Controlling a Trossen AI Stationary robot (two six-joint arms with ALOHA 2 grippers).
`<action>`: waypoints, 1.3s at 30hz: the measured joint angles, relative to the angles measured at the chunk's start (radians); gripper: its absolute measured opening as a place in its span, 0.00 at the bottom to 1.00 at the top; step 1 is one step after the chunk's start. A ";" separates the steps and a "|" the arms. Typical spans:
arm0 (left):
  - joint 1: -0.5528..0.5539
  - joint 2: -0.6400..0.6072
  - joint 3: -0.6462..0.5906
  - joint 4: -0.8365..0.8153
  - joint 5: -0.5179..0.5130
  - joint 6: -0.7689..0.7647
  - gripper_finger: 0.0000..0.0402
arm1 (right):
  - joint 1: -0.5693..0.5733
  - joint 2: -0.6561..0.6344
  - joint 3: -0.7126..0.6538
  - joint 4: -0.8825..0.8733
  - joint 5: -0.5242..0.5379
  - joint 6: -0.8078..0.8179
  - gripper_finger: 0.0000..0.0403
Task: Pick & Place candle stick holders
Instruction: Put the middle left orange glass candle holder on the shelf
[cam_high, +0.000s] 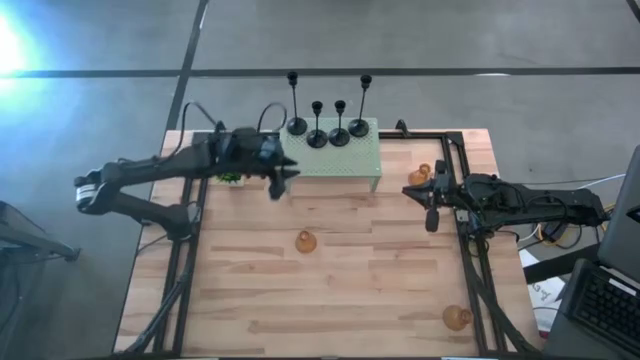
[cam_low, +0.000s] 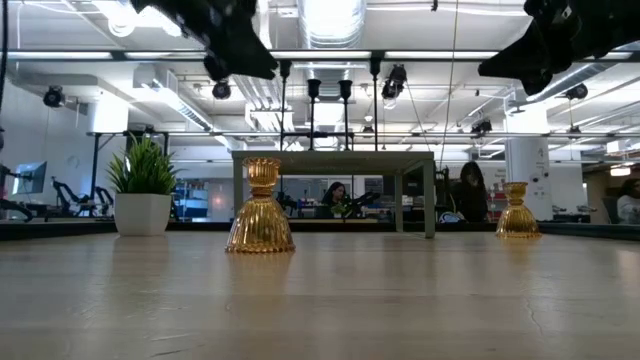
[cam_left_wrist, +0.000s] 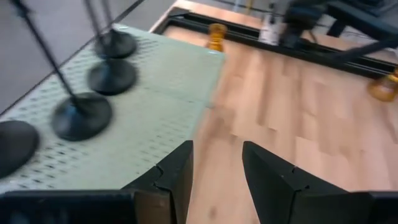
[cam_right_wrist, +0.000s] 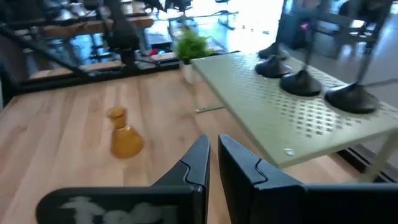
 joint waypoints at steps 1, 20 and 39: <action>-0.033 -0.019 -0.024 0.013 -0.026 -0.011 0.35 | 0.000 0.000 0.003 -0.003 0.019 0.011 0.07; -0.453 -0.112 -0.592 0.624 -0.100 -0.111 0.35 | 0.024 0.140 0.043 -0.114 0.116 0.099 0.07; -0.484 -0.063 -0.705 0.632 -0.194 -0.135 0.35 | 0.024 0.142 0.043 -0.055 0.120 0.069 0.07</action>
